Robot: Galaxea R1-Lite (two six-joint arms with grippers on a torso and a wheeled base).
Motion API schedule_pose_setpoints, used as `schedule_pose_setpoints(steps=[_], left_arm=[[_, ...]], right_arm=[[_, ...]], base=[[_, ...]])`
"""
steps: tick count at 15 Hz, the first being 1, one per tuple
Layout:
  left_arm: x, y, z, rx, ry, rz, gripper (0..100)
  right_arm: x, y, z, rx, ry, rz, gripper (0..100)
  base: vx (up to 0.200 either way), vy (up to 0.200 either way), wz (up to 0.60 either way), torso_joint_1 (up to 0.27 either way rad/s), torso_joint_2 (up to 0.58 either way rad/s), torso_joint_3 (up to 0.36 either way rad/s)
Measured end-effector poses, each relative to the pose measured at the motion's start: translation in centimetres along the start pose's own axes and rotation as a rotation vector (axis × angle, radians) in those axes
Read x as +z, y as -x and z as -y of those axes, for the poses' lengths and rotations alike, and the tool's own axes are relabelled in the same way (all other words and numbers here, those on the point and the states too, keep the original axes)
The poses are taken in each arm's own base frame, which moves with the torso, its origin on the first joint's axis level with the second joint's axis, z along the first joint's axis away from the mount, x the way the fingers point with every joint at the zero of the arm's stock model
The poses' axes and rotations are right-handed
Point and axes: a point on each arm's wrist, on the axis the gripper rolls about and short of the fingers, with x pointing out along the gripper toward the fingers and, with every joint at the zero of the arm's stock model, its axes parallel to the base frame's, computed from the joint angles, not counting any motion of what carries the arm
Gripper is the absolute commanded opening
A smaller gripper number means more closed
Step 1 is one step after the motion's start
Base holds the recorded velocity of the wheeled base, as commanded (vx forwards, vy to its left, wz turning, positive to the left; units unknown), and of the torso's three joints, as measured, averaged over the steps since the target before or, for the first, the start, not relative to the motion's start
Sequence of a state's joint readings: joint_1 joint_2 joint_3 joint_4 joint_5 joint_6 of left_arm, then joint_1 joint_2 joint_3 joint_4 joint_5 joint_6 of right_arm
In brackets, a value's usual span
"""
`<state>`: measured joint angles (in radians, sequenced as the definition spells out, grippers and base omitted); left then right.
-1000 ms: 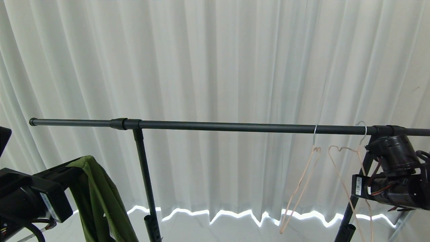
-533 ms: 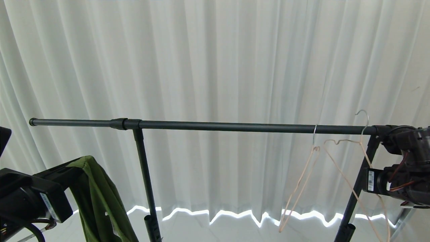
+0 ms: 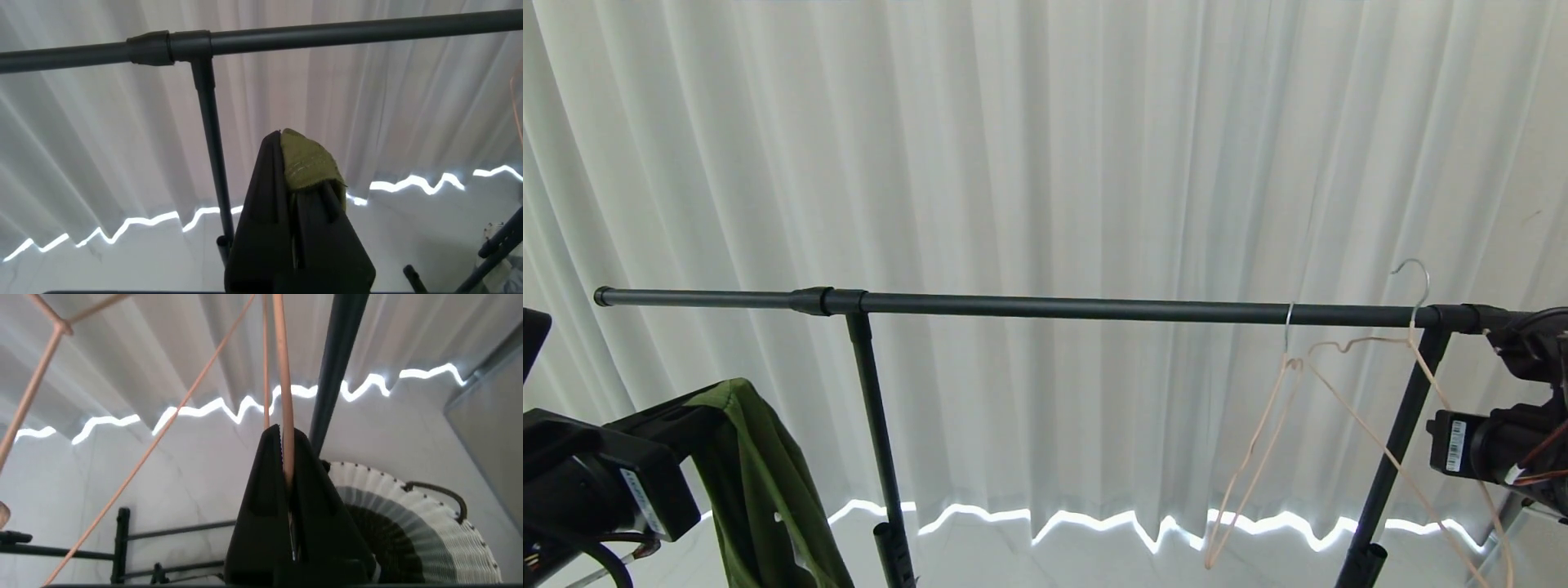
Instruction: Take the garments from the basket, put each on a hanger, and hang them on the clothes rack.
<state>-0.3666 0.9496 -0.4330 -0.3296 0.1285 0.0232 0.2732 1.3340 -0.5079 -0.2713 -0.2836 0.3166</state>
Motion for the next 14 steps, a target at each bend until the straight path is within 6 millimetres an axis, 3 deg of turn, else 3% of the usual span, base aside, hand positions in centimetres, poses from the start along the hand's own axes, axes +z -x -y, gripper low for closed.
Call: schedule_pose_setpoints(steps=[7,14], left_arm=[[-0.2,0.0,0.0,0.0,-0.001,-0.006,0],[-0.2,0.2,0.0,0.007,0.001,0.001,0]], right_arm=[[-1.5,3.0,1.4,0.022,0.024,0.056,0],[-2.8,5.3,2.4,0.088,0.043,0.102,0]], base=[[0.0,0.0,0.0,0.0,0.0,0.0],[-0.2,0.0,0.0,-0.002,0.0,0.003]])
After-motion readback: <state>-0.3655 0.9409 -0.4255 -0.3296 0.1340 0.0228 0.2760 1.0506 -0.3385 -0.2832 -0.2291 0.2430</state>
